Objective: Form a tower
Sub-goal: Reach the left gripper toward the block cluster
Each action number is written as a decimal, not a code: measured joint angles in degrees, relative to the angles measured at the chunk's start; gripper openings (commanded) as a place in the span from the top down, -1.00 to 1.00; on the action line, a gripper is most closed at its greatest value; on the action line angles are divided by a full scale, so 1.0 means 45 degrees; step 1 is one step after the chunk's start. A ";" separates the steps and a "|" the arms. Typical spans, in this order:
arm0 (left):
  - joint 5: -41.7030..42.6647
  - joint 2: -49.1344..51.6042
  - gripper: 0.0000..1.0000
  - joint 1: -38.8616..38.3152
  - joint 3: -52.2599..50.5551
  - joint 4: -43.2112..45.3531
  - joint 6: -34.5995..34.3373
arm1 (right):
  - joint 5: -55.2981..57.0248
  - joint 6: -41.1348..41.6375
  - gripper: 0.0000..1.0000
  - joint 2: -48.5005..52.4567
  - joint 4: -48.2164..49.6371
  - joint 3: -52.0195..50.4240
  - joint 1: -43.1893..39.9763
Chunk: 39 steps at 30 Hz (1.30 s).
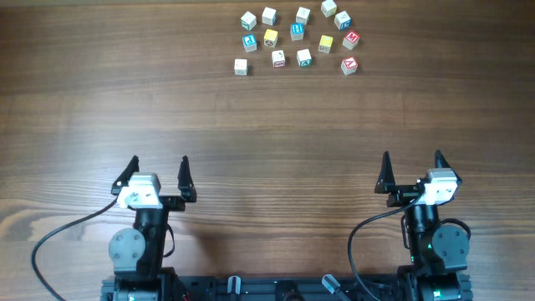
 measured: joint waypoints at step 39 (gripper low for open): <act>0.1938 2.5752 -1.00 -0.2273 2.4863 -0.4357 0.1141 | 0.0005 -0.0053 -0.99 0.0024 0.0010 -0.0058 0.0000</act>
